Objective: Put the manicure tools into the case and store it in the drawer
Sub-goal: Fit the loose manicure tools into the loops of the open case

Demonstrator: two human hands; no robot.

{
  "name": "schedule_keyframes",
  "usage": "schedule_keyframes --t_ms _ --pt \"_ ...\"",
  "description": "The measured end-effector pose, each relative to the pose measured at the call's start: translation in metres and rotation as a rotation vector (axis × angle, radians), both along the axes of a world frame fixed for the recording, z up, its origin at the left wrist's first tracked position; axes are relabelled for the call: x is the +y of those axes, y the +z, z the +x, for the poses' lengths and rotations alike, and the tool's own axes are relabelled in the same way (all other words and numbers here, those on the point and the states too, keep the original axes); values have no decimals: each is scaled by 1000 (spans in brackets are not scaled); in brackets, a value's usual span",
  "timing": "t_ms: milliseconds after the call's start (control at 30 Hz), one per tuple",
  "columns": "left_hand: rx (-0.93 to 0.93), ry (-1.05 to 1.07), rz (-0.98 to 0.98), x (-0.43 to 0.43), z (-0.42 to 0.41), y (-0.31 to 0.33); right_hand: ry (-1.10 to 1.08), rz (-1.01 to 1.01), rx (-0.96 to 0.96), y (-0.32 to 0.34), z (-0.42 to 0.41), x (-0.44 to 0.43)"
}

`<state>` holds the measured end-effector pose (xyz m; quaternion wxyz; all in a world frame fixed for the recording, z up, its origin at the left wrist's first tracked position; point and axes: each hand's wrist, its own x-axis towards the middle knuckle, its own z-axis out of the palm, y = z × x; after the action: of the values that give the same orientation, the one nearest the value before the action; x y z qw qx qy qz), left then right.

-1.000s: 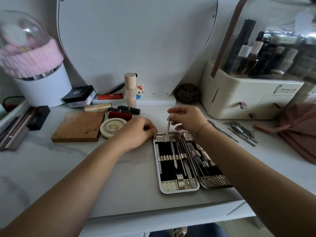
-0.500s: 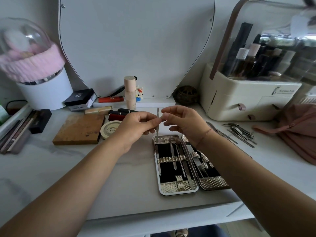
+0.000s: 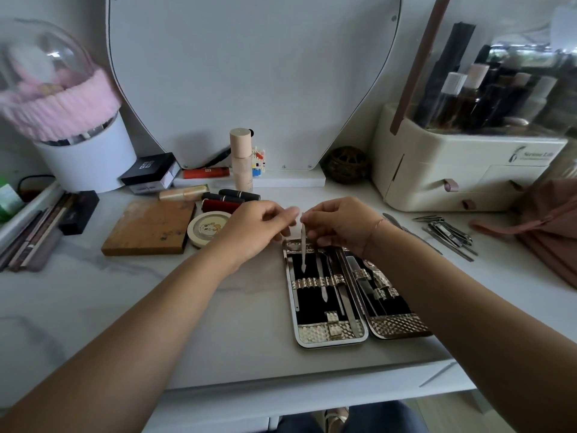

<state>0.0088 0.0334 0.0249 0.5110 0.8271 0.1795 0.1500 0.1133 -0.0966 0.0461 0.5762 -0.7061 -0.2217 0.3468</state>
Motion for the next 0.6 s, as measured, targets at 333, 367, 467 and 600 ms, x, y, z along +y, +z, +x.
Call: schedule_keyframes --t_ms 333,367,467,600 --pt "100 -55 276 7 -1 -5 134 -78 -85 -3 4 3" --pt "103 -53 275 8 -1 -5 150 -96 -108 -3 4 3" --pt "113 -48 281 7 -1 -5 194 -175 -276 -2 3 5" --pt "120 -48 291 7 0 -5 267 -311 -621 0 1 7"
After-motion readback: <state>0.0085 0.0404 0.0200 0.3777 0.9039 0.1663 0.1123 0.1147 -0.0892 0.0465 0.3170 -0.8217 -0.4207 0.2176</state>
